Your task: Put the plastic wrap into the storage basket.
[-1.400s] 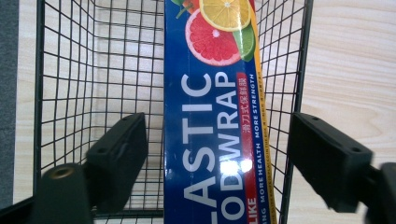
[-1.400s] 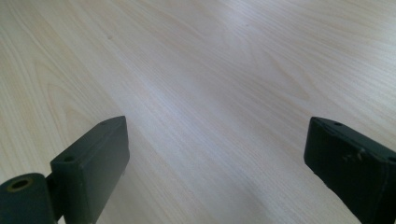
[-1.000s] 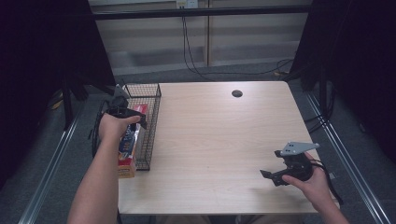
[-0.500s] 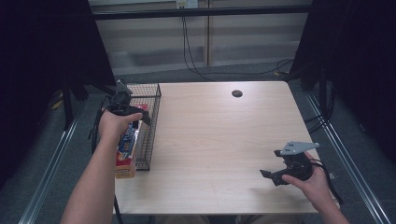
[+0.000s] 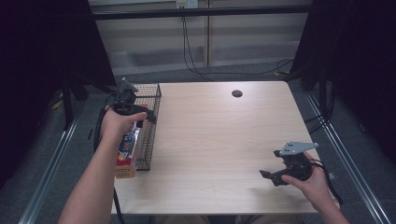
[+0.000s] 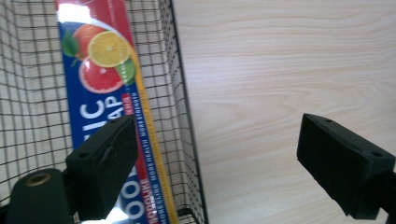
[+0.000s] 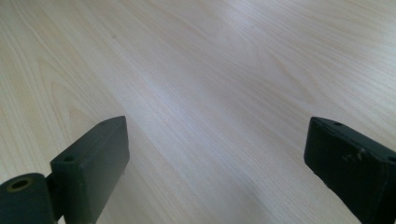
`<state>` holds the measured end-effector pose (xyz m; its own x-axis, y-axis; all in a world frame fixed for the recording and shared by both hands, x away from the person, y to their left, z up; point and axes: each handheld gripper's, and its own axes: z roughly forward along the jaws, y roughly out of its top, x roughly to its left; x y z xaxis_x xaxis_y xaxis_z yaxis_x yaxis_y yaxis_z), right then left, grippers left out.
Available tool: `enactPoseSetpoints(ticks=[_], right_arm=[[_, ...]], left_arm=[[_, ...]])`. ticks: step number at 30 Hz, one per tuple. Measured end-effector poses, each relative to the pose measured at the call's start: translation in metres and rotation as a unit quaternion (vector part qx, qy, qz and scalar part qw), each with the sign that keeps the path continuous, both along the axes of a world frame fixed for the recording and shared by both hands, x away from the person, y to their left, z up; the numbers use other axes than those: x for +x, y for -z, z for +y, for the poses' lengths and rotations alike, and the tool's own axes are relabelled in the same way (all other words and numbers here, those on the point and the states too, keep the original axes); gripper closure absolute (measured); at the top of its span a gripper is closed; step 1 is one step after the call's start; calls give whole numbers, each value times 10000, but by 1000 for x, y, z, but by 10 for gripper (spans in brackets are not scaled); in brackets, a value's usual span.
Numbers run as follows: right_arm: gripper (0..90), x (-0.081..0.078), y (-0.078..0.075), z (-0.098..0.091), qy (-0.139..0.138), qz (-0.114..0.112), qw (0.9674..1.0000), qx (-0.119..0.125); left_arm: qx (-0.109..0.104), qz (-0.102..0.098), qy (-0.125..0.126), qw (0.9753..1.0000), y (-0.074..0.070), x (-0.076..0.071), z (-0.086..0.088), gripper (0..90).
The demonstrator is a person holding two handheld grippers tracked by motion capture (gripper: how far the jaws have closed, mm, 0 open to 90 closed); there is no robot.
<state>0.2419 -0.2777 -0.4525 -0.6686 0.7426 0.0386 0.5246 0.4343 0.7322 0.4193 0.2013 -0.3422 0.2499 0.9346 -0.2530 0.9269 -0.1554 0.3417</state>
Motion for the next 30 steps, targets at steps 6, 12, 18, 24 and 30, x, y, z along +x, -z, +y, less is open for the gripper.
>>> enactPoseSetpoints(ticks=[6, 12, 18, 24, 30], right_arm=[[67, 0, 0, 0, -5, 8, 10000, -5], [67, 0, 0, 1, -17, 4, 10000, -3], [67, 0, -1, 0, -34, -1, 10000, 5], [67, 0, -1, 1, -57, -6, 10000, -4], [67, 0, -1, 0, -63, -9, 10000, -16]], left_arm=[[-103, -124, 247, 9996, -7, -4, -15, 128], [-124, -210, 497, 9985, -11, -7, -29, 129], [-170, -254, 695, 9971, -14, -11, -41, 134], [-192, -280, 970, 9947, -14, -16, -54, 131], [-282, -335, 1202, 9918, -12, -22, -67, 130]])
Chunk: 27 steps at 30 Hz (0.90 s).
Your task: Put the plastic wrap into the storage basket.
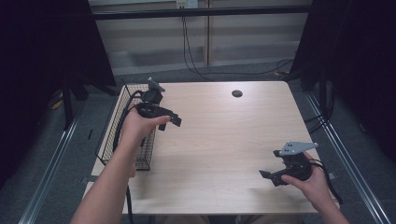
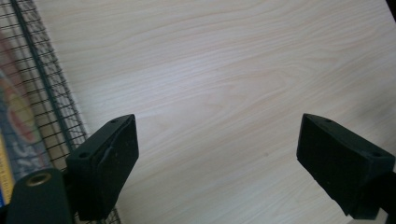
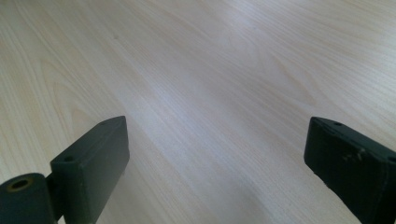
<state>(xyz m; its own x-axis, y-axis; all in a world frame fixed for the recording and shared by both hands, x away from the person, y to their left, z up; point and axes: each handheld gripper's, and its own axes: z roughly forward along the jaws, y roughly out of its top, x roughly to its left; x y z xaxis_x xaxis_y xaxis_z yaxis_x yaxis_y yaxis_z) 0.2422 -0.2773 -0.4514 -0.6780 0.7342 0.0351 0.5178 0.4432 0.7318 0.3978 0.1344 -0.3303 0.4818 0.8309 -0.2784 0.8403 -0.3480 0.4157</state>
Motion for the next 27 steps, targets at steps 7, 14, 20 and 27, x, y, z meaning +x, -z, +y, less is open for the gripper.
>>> enactPoseSetpoints(ticks=[7, 14, 20, 27], right_arm=[[67, -1, 0, 1, 22, 1, 10000, -17], [67, 0, 0, 1, -5, 1, 10000, 1], [67, 0, 0, 1, -6, -3, 10000, 4], [67, -1, 0, 2, -35, 5, 10000, -22]], left_arm=[[-56, -85, 237, 9997, 4, -6, -12, 127], [-109, -62, 371, 9992, 15, -12, -22, 131], [-80, -80, 458, 9989, 23, -17, -29, 132], [-129, -119, 576, 9982, 31, -23, -38, 130]])
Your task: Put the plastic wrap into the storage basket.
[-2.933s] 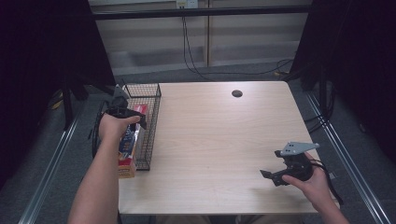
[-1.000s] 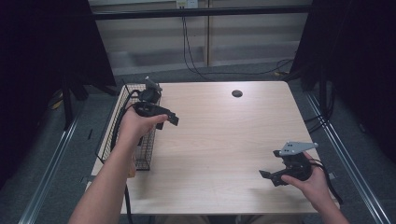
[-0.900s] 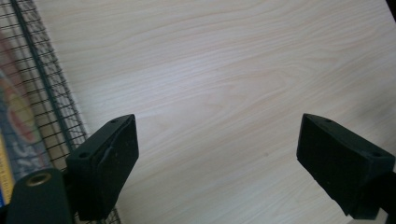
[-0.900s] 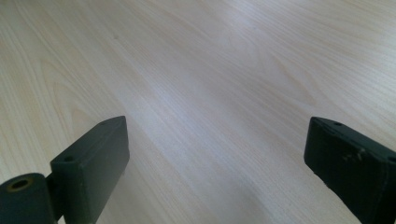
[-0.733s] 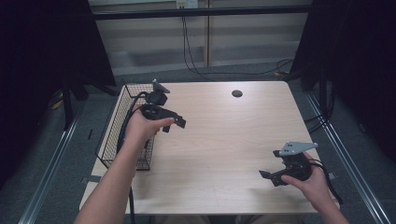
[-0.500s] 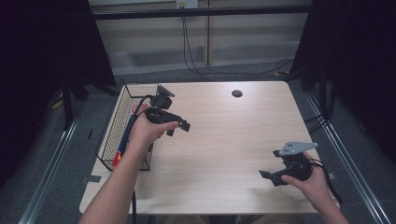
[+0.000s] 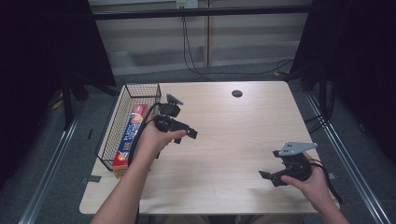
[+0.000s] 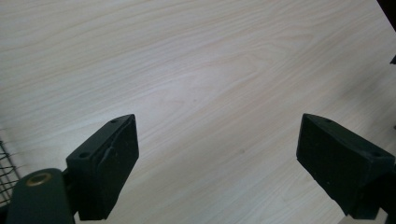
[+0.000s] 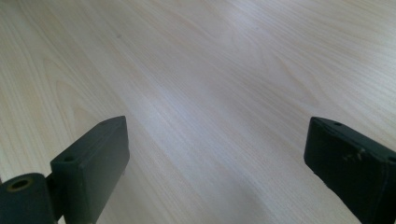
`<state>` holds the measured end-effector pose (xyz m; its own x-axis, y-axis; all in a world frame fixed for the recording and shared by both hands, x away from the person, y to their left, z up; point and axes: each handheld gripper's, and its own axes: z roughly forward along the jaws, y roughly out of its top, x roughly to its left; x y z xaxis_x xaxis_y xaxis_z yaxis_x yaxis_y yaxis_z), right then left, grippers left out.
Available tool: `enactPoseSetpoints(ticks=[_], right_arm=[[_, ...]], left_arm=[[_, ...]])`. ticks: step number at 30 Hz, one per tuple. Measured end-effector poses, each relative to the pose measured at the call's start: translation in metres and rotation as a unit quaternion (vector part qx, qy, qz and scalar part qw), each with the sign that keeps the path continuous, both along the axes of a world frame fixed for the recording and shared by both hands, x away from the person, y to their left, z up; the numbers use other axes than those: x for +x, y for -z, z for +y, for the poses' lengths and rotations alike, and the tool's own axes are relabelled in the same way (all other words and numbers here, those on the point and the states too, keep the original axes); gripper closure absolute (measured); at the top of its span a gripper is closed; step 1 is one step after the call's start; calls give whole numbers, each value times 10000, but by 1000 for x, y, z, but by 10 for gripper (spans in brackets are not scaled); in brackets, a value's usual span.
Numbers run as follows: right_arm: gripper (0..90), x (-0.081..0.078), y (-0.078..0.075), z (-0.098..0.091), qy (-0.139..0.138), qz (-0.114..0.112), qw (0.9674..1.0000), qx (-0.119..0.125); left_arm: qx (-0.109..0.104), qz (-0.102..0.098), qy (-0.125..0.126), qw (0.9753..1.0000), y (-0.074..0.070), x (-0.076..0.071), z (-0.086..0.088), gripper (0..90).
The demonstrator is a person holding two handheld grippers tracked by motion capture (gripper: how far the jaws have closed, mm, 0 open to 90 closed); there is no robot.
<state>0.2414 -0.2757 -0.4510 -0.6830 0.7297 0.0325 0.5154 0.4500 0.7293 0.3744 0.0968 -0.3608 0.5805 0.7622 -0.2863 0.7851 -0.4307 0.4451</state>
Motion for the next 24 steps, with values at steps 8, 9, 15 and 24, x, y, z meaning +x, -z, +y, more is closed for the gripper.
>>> enactPoseSetpoints(ticks=[8, 9, 15, 24], right_arm=[[67, 0, 0, 1, -16, 2, 10000, -11], [67, 0, 0, 1, -5, 11, 10000, -18], [67, 0, 0, 1, -6, 7, 10000, -32], [67, 0, 1, -1, -7, -16, 10000, -30]], left_arm=[[-22, 17, 130, 9999, 15, -7, -10, 130], [-24, 25, 140, 9999, 17, -8, -11, 130], [-89, 34, 203, 9997, 27, -12, -15, 130], [-61, 28, 302, 9995, 40, -19, -21, 127]])
